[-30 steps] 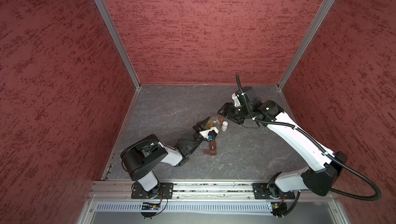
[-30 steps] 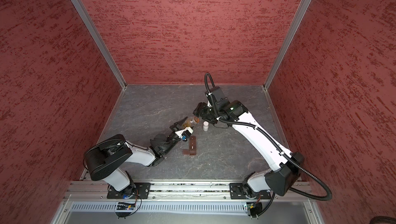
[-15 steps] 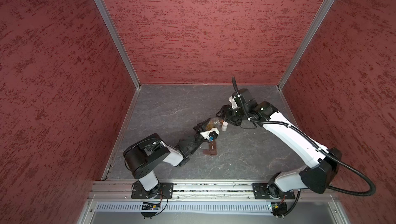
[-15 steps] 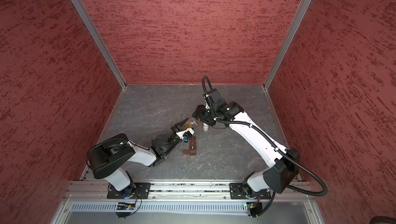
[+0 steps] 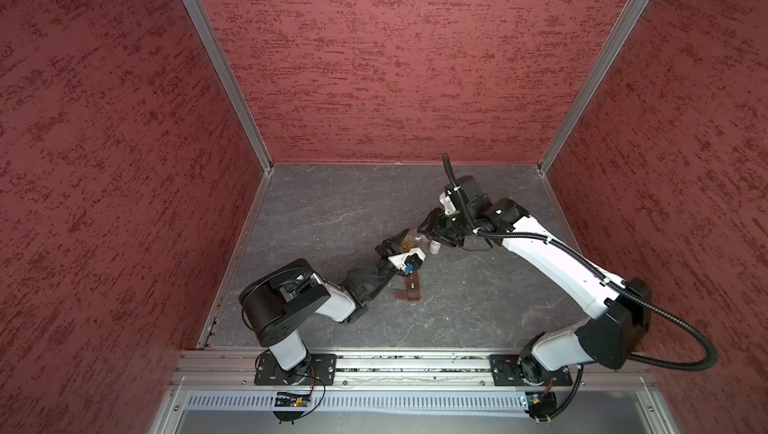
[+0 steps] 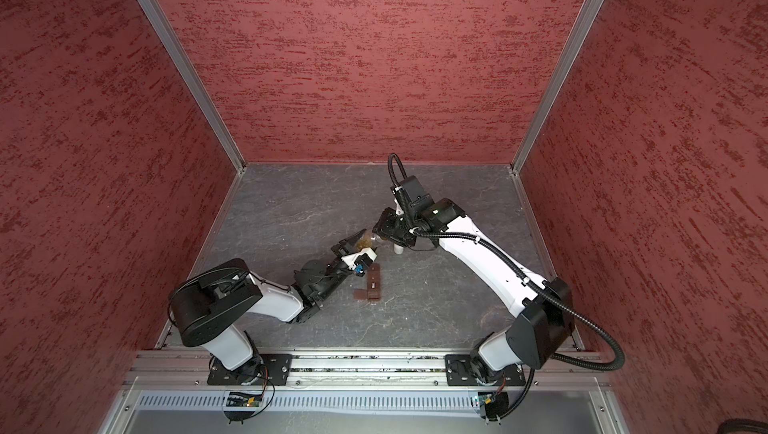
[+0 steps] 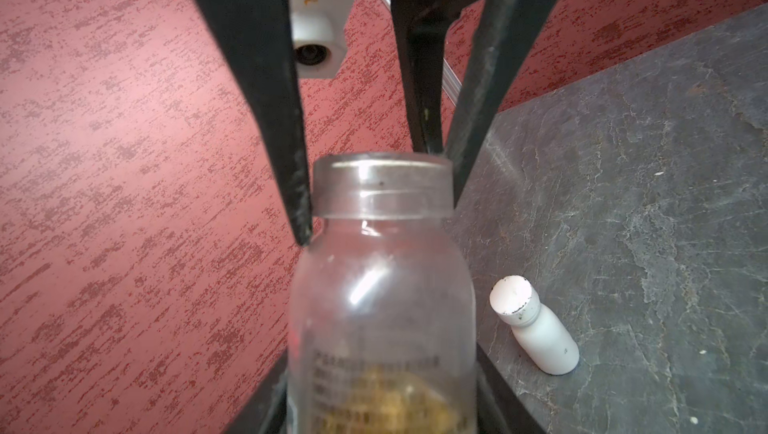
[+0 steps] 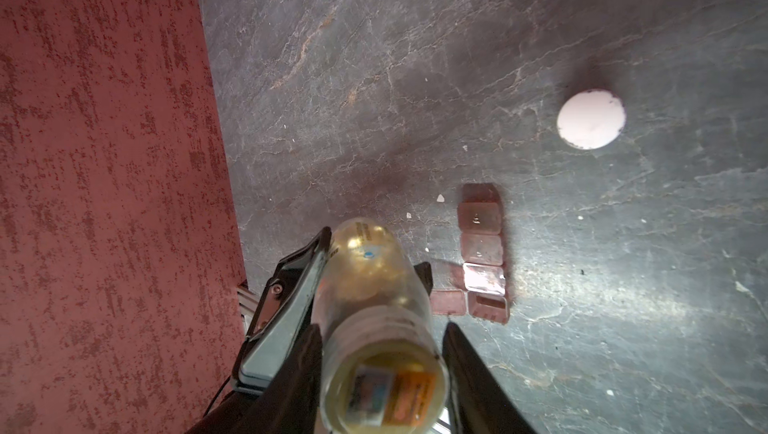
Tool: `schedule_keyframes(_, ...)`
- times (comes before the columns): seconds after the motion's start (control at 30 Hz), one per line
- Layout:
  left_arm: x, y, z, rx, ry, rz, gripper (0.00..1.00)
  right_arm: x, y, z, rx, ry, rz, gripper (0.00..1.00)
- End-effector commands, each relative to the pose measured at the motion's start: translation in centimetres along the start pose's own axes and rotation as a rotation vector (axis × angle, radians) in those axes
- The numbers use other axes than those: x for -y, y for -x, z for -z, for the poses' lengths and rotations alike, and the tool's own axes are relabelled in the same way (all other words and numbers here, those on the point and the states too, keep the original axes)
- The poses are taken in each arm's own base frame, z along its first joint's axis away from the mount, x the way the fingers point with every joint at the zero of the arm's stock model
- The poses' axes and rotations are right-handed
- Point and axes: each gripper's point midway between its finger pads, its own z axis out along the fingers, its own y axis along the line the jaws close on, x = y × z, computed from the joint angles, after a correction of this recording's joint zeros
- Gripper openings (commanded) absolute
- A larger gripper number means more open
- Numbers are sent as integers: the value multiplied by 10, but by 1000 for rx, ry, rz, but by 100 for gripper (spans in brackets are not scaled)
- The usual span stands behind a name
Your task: Sort the pills into containers
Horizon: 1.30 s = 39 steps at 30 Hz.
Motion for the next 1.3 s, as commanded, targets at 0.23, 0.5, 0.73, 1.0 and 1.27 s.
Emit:
schedule_keyframes(0.23, -11, 22, 1, 113, -51, 195, 11, -4, -10, 9, -43, 31, 145, 28)
schedule_keyframes(0.5, 18, 44, 15, 123, -443, 379, 9, 10, -31, 39, -26, -4, 586, 28)
schedule_keyframes(0.73, 21, 53, 21, 135, -506, 403, 9, 21, -39, 43, -40, -17, 746, 40)
schedule_keyframes(1.0, 21, 49, 21, 124, -491, 394, 9, 8, -30, 53, 14, 2, 738, 64)
schedule_keyframes(1.27, 18, 35, 16, 101, -412, 368, 9, -29, -2, 99, 220, 89, 626, 84)
